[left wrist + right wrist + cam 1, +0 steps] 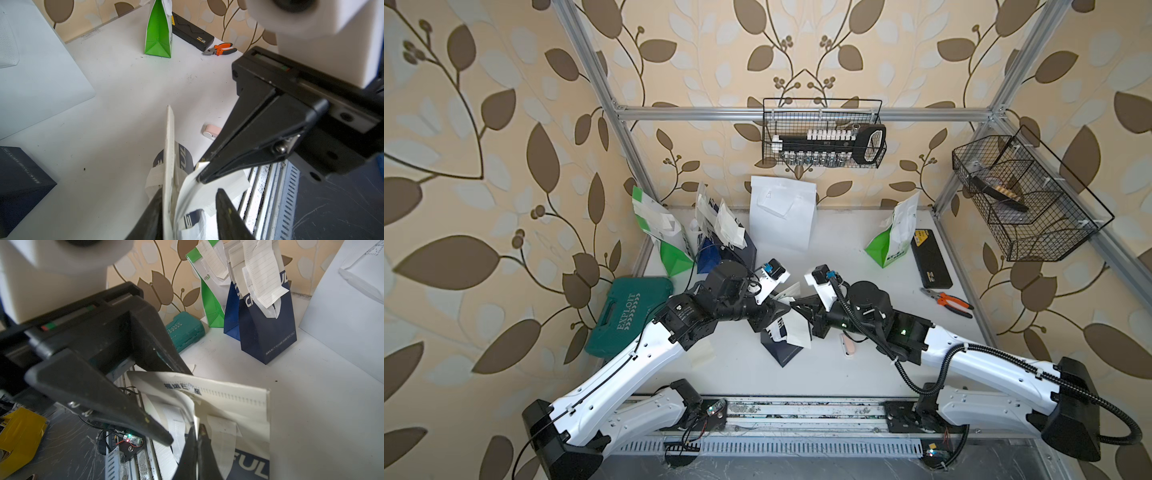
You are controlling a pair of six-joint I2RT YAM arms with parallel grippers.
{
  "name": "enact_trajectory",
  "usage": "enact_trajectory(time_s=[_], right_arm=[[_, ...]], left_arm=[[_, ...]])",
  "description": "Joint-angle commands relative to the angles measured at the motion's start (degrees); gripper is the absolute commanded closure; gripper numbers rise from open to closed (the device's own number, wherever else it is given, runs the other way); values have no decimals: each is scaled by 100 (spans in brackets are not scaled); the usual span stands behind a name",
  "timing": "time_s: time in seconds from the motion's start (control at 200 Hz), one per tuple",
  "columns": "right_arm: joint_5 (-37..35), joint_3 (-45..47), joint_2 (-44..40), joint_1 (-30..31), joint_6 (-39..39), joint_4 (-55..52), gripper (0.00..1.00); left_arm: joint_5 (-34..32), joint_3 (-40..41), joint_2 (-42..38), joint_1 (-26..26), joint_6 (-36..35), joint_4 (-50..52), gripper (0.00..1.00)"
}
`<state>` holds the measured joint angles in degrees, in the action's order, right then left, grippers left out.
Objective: Staple the receipts to the bags
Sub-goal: Hold the receipt from the takeout bag.
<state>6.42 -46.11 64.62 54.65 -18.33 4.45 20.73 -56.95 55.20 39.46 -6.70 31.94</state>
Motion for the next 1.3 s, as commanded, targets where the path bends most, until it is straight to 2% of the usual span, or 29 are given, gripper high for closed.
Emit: enact_trajectory(time_s=[0.0,0.145,0.325,0.625,0.725,0.82,0.855,0.905,0.94,1.035,1.225,1.299], right_arm=[[-40,-273,31,26,123,143,100],[193,-313,49,8,270,55,100],[371,-306,112,-35,283,56,100],[189,-278,121,-34,249,119,100],[35,-252,104,-43,249,100,100],[-320,-240,-3,-46,220,-50,100],[-489,-246,-47,-46,221,-154,92],[-1006,-313,-95,-41,139,-497,70],[-1358,-380,-100,-45,83,-780,61],[-2348,-592,-4,-79,-135,-1513,46],[-1311,220,-851,-144,-40,-524,30],[-875,256,-994,-145,92,-507,19]], left_arm=[[-34,-229,-27,47,-129,14,61],[-33,-204,-35,47,-171,14,60],[23,-210,17,47,-189,14,65],[60,-264,105,45,-231,45,86],[38,-273,105,53,-245,40,100],[0,-273,97,52,-269,33,100],[38,-273,97,53,-270,22,100],[78,-288,105,50,-278,34,100],[145,-299,105,48,-295,40,100],[210,-346,118,51,-332,79,100],[148,-391,171,46,-307,121,100],[263,-409,167,45,-314,130,100]])
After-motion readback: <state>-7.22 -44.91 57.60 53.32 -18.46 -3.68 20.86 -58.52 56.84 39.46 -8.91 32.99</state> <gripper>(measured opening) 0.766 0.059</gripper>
